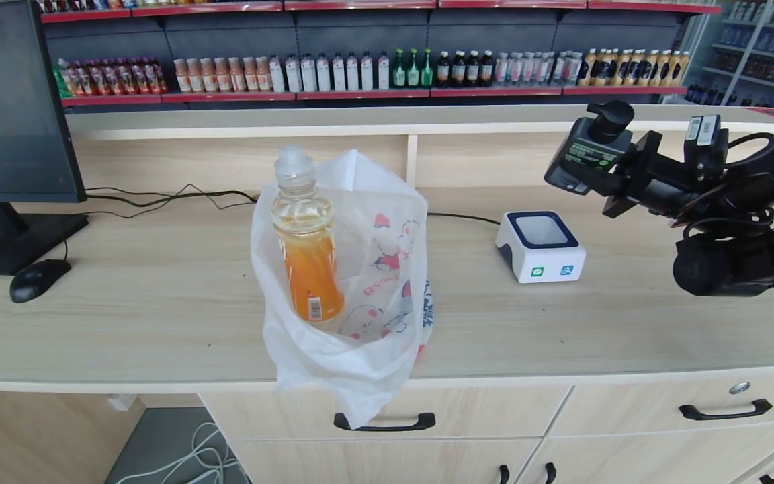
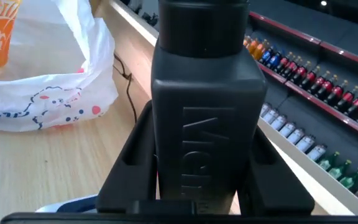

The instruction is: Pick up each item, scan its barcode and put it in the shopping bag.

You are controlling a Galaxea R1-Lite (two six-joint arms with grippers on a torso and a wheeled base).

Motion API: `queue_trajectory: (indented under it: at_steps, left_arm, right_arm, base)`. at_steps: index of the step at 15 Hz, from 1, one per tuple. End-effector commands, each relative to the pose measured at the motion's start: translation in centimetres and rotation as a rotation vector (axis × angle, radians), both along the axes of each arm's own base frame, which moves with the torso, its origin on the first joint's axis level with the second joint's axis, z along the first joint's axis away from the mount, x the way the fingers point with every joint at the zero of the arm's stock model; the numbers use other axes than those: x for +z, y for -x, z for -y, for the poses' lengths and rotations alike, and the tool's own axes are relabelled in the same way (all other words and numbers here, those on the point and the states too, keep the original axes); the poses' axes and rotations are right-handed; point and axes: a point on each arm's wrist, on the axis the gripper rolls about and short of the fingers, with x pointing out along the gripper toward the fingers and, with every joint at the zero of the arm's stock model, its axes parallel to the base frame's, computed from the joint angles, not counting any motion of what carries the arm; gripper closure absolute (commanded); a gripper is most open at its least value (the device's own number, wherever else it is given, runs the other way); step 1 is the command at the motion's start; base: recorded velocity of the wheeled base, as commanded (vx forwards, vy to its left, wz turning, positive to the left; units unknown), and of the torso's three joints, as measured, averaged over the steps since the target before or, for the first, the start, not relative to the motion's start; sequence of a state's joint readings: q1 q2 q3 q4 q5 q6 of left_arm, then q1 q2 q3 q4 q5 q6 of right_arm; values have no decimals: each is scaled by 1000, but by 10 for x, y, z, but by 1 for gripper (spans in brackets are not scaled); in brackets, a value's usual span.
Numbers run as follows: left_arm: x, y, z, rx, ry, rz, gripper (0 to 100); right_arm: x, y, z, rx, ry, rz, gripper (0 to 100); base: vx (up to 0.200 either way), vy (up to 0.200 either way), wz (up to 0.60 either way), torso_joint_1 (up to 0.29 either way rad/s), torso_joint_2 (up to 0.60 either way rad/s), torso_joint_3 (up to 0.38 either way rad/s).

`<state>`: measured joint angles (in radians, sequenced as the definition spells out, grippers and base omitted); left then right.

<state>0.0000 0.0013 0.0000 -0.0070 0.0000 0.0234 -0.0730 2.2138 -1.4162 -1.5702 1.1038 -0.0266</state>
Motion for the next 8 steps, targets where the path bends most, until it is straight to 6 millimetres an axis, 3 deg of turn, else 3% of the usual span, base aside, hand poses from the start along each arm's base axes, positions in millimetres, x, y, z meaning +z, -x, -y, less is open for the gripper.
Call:
queue_trajectory:
  at_steps: [1,2,8]
  left_arm:
    - [0,0,0,0,-26,0,0]
    - [0,0,0,-1,-35,0,0]
    - [0,0,0,-1,-38,-1,0]
  right_arm:
    - [-14,-9,-10,34,13,-19,100]
    - [-16,-9,-20,55,16,-19,100]
    - [-23,-9,-20,45,28,-14,100]
  base:
    - [0,0,0,0,0,0]
    - [0,0,0,0,0,0]
    - [0,0,0,0,0,0]
